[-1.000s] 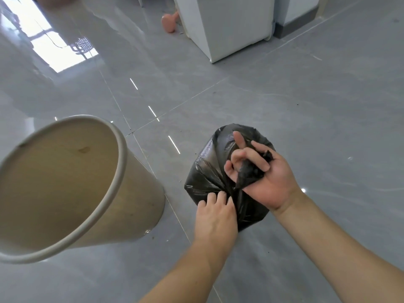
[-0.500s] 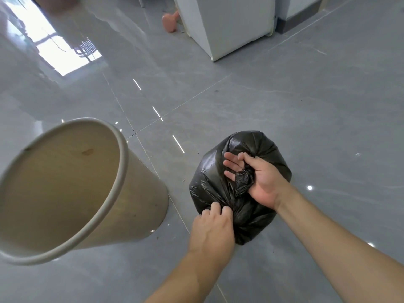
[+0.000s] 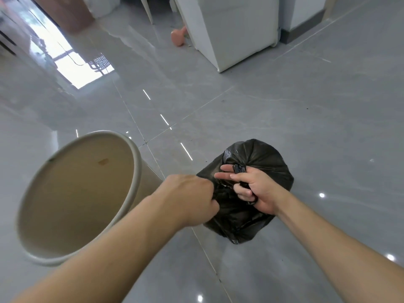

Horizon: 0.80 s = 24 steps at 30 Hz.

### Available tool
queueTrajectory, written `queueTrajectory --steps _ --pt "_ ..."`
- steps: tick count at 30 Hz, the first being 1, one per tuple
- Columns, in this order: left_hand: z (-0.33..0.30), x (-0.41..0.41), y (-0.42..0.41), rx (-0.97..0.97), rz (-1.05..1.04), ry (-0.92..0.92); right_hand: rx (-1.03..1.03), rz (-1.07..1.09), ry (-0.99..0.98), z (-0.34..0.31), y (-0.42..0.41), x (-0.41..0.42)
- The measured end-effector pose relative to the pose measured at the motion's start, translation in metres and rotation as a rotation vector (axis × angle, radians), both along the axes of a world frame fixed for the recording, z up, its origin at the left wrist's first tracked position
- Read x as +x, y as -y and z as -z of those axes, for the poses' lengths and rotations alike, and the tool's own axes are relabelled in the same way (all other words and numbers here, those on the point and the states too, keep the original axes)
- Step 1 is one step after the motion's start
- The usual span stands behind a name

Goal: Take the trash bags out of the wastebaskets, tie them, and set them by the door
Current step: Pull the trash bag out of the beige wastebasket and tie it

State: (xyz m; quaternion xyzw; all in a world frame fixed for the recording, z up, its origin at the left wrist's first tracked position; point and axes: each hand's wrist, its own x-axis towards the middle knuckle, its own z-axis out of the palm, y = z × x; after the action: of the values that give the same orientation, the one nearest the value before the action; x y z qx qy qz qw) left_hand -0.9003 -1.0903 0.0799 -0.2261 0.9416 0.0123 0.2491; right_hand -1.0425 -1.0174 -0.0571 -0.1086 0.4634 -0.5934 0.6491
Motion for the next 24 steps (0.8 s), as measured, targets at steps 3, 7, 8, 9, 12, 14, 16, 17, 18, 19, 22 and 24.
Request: queueTrajectory --steps 3,7,8,9,12,14,16,17,18,19,22,24 --pt "-0.010 -0.006 0.017 0.089 -0.005 -0.019 -0.003 -0.098 -0.015 -0.009 -0.001 0.000" --pt "-0.009 -0.010 0.037 -0.084 0.168 -0.259 -0.037 -0.239 -0.109 -0.026 -0.009 0.006" --pt "-0.008 -0.012 0.042 -0.121 0.188 -0.297 -0.027 -0.263 -0.168 -0.027 -0.010 0.006" --pt "-0.007 -0.012 0.046 -0.137 0.192 -0.317 -0.011 -0.289 -0.231 -0.031 -0.011 0.008" --pt "-0.003 -0.015 0.054 -0.056 0.142 -0.311 0.047 -0.420 -0.382 -0.032 -0.009 0.009" --pt "0.000 -0.017 0.056 0.035 0.034 -0.316 0.057 -0.488 -0.391 -0.032 -0.007 0.007" --pt "0.004 -0.021 0.058 0.153 -0.098 -0.332 0.061 -0.564 -0.444 -0.031 -0.006 0.003" --pt "0.006 -0.023 0.058 0.202 -0.149 -0.338 0.068 -0.610 -0.461 -0.034 -0.005 0.002" --pt "0.008 -0.024 0.058 0.248 -0.194 -0.347 0.066 -0.664 -0.488 -0.034 -0.005 0.001" --pt "0.010 -0.026 0.057 0.296 -0.238 -0.358 0.068 -0.713 -0.515 -0.036 -0.005 0.000" --pt "0.019 -0.030 0.053 0.449 -0.370 -0.388 0.110 -0.840 -0.457 -0.040 -0.006 -0.004" --pt "0.028 -0.030 0.048 0.557 -0.459 -0.413 0.130 -0.941 -0.369 -0.044 -0.007 -0.007"
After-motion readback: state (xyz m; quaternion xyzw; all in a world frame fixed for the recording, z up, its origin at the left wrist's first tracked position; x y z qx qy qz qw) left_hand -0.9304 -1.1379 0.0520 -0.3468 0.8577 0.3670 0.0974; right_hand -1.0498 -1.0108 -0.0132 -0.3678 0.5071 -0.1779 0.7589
